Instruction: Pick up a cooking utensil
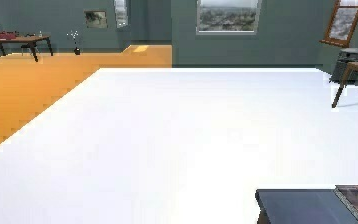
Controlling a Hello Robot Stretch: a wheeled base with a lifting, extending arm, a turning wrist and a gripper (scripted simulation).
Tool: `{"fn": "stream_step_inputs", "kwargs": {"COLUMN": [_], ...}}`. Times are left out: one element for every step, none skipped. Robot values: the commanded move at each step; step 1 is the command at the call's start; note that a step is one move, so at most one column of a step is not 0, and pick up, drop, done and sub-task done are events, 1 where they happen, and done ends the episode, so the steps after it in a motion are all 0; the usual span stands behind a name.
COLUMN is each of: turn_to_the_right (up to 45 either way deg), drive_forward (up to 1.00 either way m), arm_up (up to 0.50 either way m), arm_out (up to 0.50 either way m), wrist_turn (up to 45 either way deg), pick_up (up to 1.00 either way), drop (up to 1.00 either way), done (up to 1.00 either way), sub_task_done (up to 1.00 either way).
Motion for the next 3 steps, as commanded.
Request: {"fn": "stream_step_inputs", "kwargs": {"turn_to_the_right": [0.0,0.0,0.0], "drive_forward": [0.00,0.00,0.00], "arm_up": [-0.14,0.00,0.10], "arm_out": [0.00,0.00,0.00], "wrist_turn": [0.0,0.0,0.0], "pick_up": [0.00,1.00,0.00], "drop": [0.00,0.00,0.00], "done": [0.00,0.00,0.00], "sub_task_done": [0.00,0.00,0.00]}}
